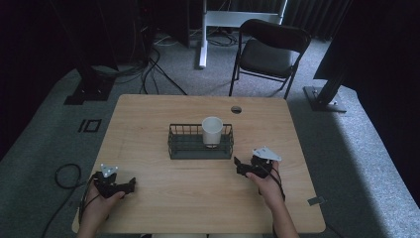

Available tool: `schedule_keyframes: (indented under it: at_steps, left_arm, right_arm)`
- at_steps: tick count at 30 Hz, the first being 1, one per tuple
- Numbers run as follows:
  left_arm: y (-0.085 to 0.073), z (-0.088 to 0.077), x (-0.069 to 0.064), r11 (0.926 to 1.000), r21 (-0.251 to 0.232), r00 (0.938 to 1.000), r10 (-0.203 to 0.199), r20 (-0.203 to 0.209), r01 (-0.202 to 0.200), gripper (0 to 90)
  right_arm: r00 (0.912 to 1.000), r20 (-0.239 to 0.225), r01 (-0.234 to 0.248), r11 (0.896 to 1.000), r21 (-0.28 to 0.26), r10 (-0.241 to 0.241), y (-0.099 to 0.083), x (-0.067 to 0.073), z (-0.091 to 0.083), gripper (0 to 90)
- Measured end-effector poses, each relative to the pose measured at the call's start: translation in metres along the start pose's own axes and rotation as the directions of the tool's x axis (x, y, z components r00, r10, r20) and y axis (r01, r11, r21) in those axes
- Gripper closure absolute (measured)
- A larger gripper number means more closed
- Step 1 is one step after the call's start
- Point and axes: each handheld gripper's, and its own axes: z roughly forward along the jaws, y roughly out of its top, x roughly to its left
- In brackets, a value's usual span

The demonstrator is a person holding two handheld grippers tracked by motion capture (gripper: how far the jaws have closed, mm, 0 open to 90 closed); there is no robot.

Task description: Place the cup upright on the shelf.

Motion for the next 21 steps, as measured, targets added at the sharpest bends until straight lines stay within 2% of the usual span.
schedule_keyframes:
  at_steps: [13,15,21]
  left_arm:
    - [0.0,0.0,0.0,1.0,0.0,1.0,-0.001,0.0,0.001,2.3]
    - [0.0,0.0,0.0,1.0,0.0,1.0,0.0,0.0,0.0,2.4]
    - [0.0,0.0,0.0,1.0,0.0,1.0,0.0,0.0,0.0,2.3]
  right_arm:
    - [0.9989,0.031,-0.037,0.998,0.053,0.035,-0.019,-0.027,-0.006,11.3]
    - [0.9995,0.021,-0.023,0.998,0.066,0.022,-0.021,-0.031,-0.009,11.3]
    - [0.9997,-0.003,-0.022,0.996,0.091,0.023,-0.025,-0.045,-0.018,11.3]
